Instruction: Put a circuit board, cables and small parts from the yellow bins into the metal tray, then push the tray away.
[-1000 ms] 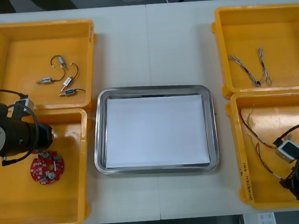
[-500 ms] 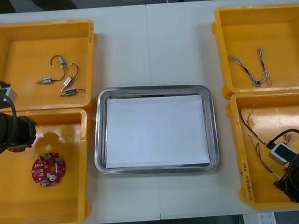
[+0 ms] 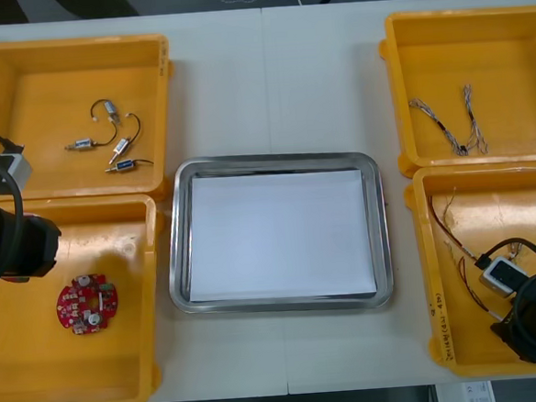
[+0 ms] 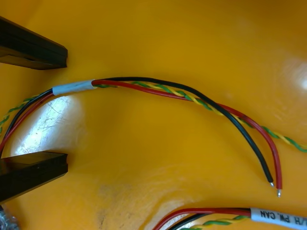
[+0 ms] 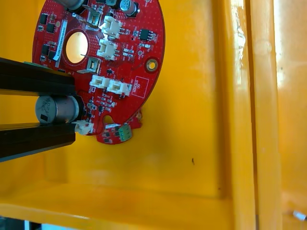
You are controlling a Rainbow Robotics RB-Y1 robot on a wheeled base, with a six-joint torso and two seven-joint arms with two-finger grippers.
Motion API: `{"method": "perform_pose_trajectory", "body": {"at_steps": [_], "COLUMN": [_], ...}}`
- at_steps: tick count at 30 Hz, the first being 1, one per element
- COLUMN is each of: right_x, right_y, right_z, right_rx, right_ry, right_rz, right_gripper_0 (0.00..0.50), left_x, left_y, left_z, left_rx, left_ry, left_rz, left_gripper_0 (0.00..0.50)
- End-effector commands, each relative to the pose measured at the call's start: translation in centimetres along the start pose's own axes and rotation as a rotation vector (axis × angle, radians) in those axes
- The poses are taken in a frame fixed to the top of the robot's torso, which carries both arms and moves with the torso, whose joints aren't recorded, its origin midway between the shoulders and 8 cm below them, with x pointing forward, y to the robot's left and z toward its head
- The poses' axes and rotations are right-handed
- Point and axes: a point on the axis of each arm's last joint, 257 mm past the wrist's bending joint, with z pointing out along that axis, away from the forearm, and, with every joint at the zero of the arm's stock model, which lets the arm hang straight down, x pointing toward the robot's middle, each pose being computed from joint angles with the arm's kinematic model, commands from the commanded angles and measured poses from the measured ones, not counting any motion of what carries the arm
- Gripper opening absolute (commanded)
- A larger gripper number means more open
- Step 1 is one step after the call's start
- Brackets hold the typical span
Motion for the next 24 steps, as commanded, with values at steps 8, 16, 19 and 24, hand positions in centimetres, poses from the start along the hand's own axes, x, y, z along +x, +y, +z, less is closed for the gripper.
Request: {"method": "perform_pose_trajectory", "body": {"at_steps": [8,16,19,24], "right_x": [0.9,1.5,2.0,2.7], "right_y": [-0.4,-1.0,-1.4,-1.5], "right_z": [1.0,0.9,0.9,0.7], "right_rx": [0.006,0.029,0.045,0.046], "right_ry": [-0.012,0.011,0.032,0.064], "right_rz": [0.030,0.015,0.002,0.002], "right_gripper_0": [0.500,0.500,0.500,0.500], "left_x": [-1.2,-1.6,-1.5,-1.3], "left_y": [-5.9,-11.2,-13.3,-16.7], "left_z": [-1.5,-1.6,-1.7,-1.5], "left_rx": [0.034,0.099,0.122,0.151], "left_ry": [-0.047,-0.055,-0.054,-0.057], "left_rz": [0.232,0.276,0.299,0.364], "left_gripper_0": [0.000,0.000,0.001,0.002]}}
